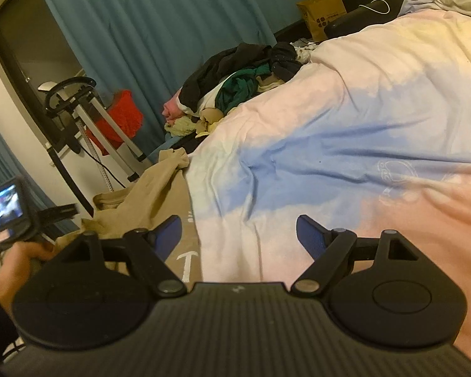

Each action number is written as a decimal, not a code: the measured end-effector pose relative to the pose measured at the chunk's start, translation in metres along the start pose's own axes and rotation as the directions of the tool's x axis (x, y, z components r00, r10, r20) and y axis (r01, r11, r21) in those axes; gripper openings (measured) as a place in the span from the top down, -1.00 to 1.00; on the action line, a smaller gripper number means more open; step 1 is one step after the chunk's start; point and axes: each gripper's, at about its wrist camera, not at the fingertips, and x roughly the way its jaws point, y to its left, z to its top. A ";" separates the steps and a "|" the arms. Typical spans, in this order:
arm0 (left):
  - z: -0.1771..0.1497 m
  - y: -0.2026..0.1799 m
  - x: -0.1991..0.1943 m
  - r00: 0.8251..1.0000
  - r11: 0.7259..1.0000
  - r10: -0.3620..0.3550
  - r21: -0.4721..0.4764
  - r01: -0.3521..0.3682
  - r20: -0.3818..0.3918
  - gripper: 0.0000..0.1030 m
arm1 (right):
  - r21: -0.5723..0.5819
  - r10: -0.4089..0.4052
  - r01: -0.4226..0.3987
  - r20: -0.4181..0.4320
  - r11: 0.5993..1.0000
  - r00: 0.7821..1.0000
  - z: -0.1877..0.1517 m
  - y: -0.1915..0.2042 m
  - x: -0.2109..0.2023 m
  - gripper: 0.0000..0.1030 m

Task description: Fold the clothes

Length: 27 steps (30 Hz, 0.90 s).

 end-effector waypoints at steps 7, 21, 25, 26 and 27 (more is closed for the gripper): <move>-0.038 -0.004 -0.067 0.948 0.950 -0.313 -0.004 0.313 -0.064 -0.76 | -0.039 0.016 -0.015 0.013 0.999 1.000 -0.003 0.011 -0.016 -0.58; -0.063 -0.045 -0.062 0.981 0.986 -0.137 0.074 0.148 -0.138 -0.85 | -0.016 0.013 -0.013 -0.018 1.000 1.000 -0.004 0.004 -0.011 -0.58; -0.063 -0.002 -0.069 0.993 0.998 -0.055 0.001 0.055 -0.109 -0.86 | -0.001 0.018 -0.018 -0.033 1.000 0.999 -0.004 0.002 -0.009 -0.58; -0.063 0.009 -0.071 0.994 0.999 -0.034 -0.017 0.032 -0.103 -0.86 | 0.001 0.021 -0.021 -0.033 1.000 0.999 -0.004 0.002 -0.009 -0.58; -0.063 0.019 -0.072 0.995 0.999 -0.013 -0.036 0.009 -0.097 -0.86 | 0.000 0.024 -0.024 -0.032 1.000 0.999 -0.004 0.002 -0.009 -0.58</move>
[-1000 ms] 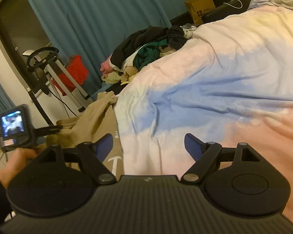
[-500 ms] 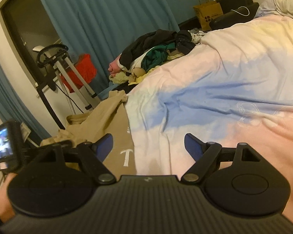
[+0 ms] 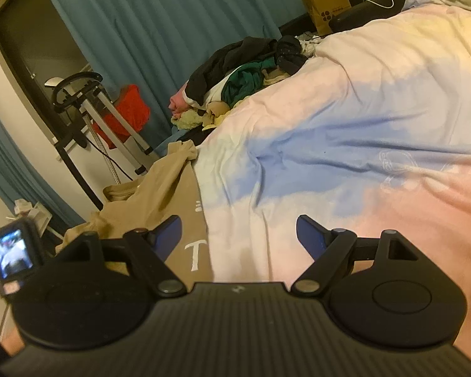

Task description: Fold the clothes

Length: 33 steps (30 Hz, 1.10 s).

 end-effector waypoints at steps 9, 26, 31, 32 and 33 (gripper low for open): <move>-0.032 0.063 -0.111 0.980 0.975 -0.198 -0.099 0.201 0.035 -0.86 | -0.102 0.073 -0.069 0.035 0.992 0.997 -0.005 0.019 -0.015 -0.58; -0.120 0.151 -0.268 0.901 0.892 -0.422 -0.131 0.433 0.098 -0.99 | -0.444 0.207 -0.164 0.049 0.881 0.977 -0.057 0.079 -0.101 -0.58; -0.120 0.180 -0.264 0.903 0.890 -0.412 -0.156 0.427 0.123 -0.99 | -0.517 0.198 -0.179 -0.018 0.837 0.980 -0.065 0.095 -0.095 -0.58; -0.120 0.185 -0.262 0.903 0.890 -0.410 -0.161 0.426 0.128 -0.99 | -0.532 0.195 -0.183 -0.035 0.827 0.980 -0.067 0.098 -0.093 -0.58; -0.120 0.191 -0.261 0.904 0.890 -0.407 -0.166 0.426 0.132 -0.99 | -0.546 0.187 -0.189 -0.060 0.816 0.981 -0.067 0.102 -0.087 -0.58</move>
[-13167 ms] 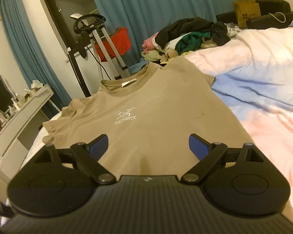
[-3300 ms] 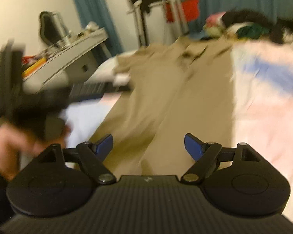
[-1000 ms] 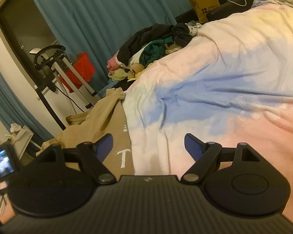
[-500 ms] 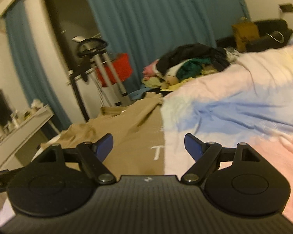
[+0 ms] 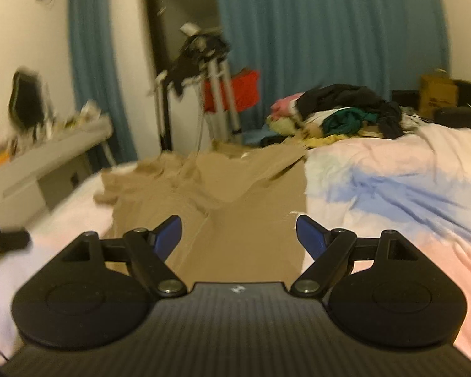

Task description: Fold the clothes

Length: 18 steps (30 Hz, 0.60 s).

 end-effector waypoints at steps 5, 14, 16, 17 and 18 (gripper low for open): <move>0.006 0.028 -0.007 1.000 1.000 0.007 -0.024 -0.006 0.025 -0.99 | -0.042 0.022 -0.027 -0.118 0.999 0.993 0.009 0.017 0.054 -0.57; 0.002 0.085 0.003 0.987 0.978 0.158 -0.141 -0.151 0.036 -0.99 | -0.314 0.259 -0.303 -0.174 0.900 0.950 0.032 0.158 0.189 -0.46; 0.000 0.094 0.011 0.978 0.968 0.206 -0.154 -0.200 0.029 -0.99 | -0.379 0.309 -0.359 -0.187 0.853 0.932 0.029 0.198 0.218 -0.44; 0.000 0.099 0.016 0.973 0.961 0.230 -0.161 -0.224 0.020 -0.99 | -0.390 0.317 -0.373 -0.203 0.842 0.927 0.027 0.214 0.232 -0.41; -0.002 0.104 0.020 0.969 0.954 0.247 -0.176 -0.241 0.009 -0.99 | -0.398 0.317 -0.380 -0.217 0.835 0.924 0.025 0.229 0.246 -0.30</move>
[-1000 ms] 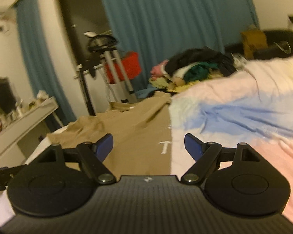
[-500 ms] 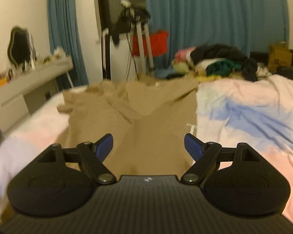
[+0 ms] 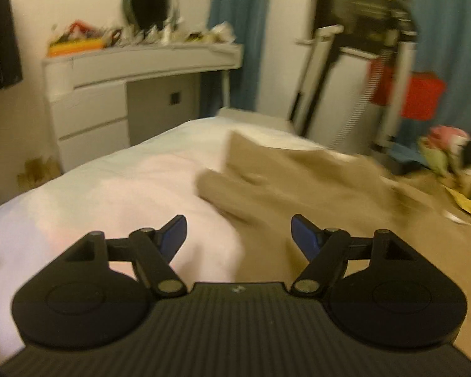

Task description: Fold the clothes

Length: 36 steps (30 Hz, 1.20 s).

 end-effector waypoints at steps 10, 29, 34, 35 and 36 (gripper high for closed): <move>-0.008 0.020 0.032 0.997 0.995 0.046 -0.083 -0.051 -0.055 -0.99 | 0.107 -0.105 0.105 -0.009 0.989 0.994 0.019 -0.012 0.052 0.85; -0.029 -0.051 0.014 0.985 0.988 -0.152 0.022 0.154 -0.081 -0.99 | 0.656 -0.589 0.426 0.034 0.623 0.807 -0.101 -0.243 -0.114 0.85; -0.039 -0.066 0.030 0.978 0.986 -0.155 0.047 0.162 -0.137 -0.99 | 0.695 -0.494 0.420 -0.107 0.584 0.863 -0.138 -0.272 -0.094 0.56; -0.039 -0.069 0.034 0.977 0.985 -0.156 0.053 0.165 -0.144 -0.99 | 0.701 -0.472 0.395 -0.095 0.593 0.877 -0.138 -0.272 -0.096 0.38; -0.039 -0.071 0.037 0.976 0.984 -0.160 0.060 0.171 -0.151 -0.99 | 0.704 -0.447 0.368 -0.081 0.608 0.891 -0.136 -0.270 -0.098 -0.17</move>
